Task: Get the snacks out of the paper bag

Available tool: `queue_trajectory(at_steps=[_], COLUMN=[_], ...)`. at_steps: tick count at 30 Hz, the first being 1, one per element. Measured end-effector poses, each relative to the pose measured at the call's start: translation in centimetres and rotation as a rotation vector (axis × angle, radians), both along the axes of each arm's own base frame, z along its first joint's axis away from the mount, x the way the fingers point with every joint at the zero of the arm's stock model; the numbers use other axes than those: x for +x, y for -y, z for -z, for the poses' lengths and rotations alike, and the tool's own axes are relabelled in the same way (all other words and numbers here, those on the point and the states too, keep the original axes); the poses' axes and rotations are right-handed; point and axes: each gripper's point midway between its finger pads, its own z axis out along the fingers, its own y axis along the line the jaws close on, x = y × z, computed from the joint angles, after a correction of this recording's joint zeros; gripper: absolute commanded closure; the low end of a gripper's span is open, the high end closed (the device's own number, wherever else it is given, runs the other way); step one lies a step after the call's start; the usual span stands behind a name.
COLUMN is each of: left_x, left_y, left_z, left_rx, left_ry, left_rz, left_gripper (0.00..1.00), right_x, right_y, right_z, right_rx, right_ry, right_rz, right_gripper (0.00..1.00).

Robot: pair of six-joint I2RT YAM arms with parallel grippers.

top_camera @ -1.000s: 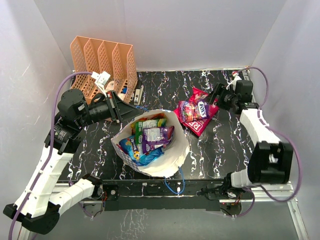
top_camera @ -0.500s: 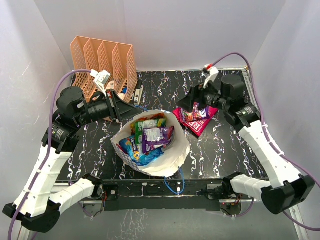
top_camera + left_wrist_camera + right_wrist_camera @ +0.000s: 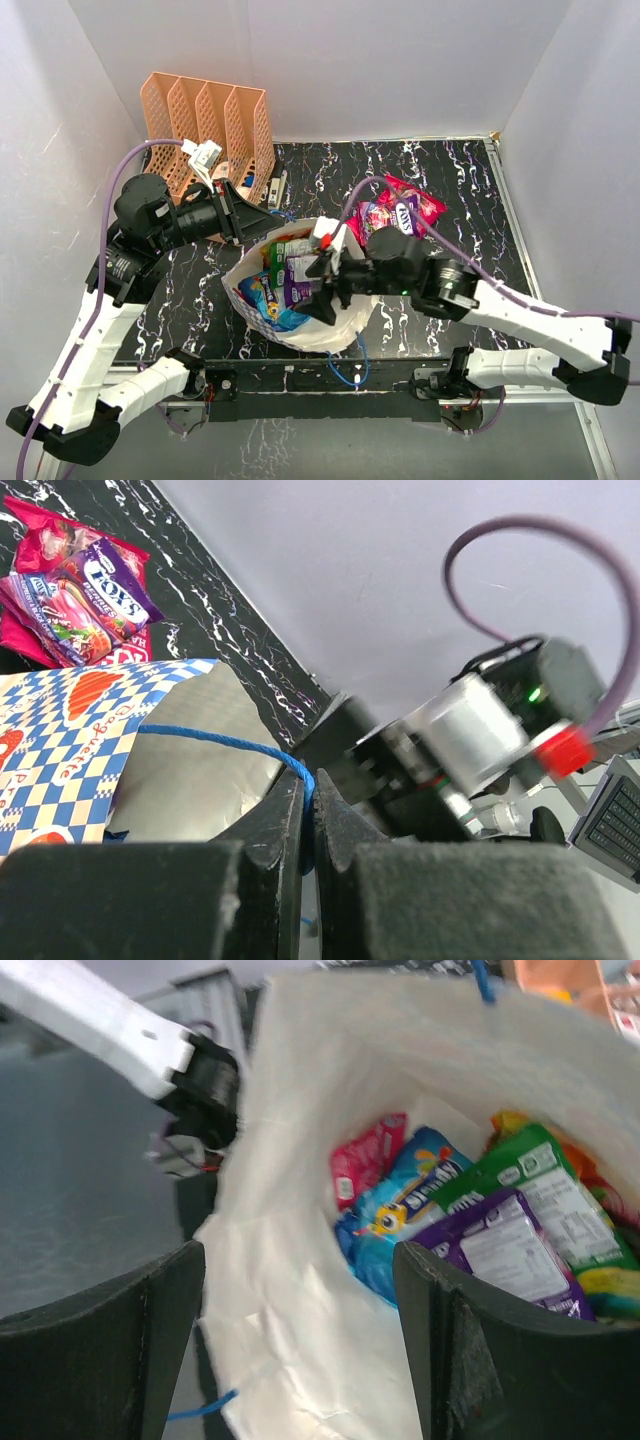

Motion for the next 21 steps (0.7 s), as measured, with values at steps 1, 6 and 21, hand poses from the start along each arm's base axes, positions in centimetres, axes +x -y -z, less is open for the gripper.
queue_trajectory(at_steps=[1, 6, 21], left_x=[0.0, 0.2, 0.0], left_y=[0.0, 0.0, 0.1], left_z=[0.0, -0.1, -0.6], left_rx=[-0.001, -0.012, -0.034], left_ry=[-0.003, -0.011, -0.015], left_rz=[-0.001, -0.010, -0.010], left_gripper=[1.00, 1.00, 1.00], right_x=[0.2, 4.4, 9.3], right_y=[-0.5, -1.7, -3.8], right_z=[1.4, 7.8, 16.6], right_rx=[-0.033, -0.171, -0.079], right_ry=[0.009, 0.044, -0.111], right_rz=[0.025, 0.269, 0.988], right_gripper=[0.20, 0.17, 0.21])
